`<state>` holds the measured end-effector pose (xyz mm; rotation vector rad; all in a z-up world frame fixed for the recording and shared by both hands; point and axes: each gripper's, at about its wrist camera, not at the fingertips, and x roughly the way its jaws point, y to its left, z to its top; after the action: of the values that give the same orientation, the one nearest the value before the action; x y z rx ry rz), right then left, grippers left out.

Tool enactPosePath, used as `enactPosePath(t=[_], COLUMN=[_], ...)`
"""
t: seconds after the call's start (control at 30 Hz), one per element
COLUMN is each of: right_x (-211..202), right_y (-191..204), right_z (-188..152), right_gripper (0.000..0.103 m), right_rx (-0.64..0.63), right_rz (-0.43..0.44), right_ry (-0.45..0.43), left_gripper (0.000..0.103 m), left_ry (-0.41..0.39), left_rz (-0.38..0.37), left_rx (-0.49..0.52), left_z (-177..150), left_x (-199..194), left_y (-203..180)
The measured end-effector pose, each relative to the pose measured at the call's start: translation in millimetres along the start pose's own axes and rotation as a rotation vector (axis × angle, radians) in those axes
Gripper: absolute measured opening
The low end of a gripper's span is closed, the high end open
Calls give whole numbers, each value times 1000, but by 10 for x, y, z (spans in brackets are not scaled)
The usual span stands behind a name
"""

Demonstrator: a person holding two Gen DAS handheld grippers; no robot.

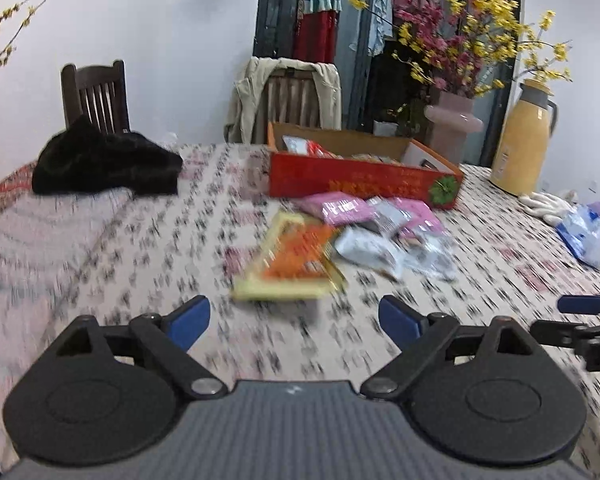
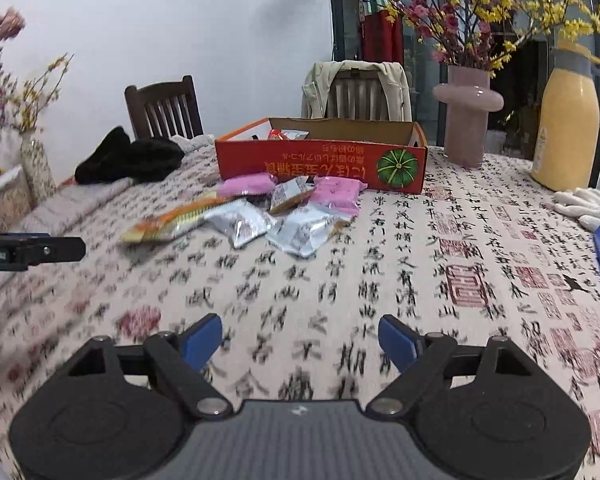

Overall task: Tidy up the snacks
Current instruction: 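Move both tools back toward the snack pile, then grasp a white packet with the right gripper while the left grasps another white packet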

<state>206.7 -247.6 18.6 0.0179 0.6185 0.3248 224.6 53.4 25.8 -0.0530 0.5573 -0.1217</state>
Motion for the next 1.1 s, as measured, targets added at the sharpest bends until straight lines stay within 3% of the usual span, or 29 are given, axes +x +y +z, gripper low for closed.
enactPosePath(t=[0.1,0.3,0.37,0.5,0.6,0.77,0.93,1.1], right_x=[112,654,910,1360,1558,1683,1554,1265], right_y=[-80,-155,-199,-206,-186,-131,-269,-652], right_z=[210,559,637,719,756,796,777,683], right_gripper=[85,82,73,59,58,55,51,51], right_rx=[39,82,129,171,172,81,12,39], right_rz=[49,40,57,16,-2,-38,-48,-53], right_ry=[-6,13,48,96,97,74,66,77], left_gripper=[93,93,93,92,91,90,91,97], left_ry=[-5,23,33,58,71,97,157,203], left_rz=[6,-62,-107,-105,-115,-147,-218,-135], left_rx=[19,42,52,88,98,119,35,-24], left_z=[216,419,396,387,433,462,387,389], left_x=[202,567,650,853,965,1087,1159,1424], left_y=[42,-106,-186,-323,-369,-522,-714,-886])
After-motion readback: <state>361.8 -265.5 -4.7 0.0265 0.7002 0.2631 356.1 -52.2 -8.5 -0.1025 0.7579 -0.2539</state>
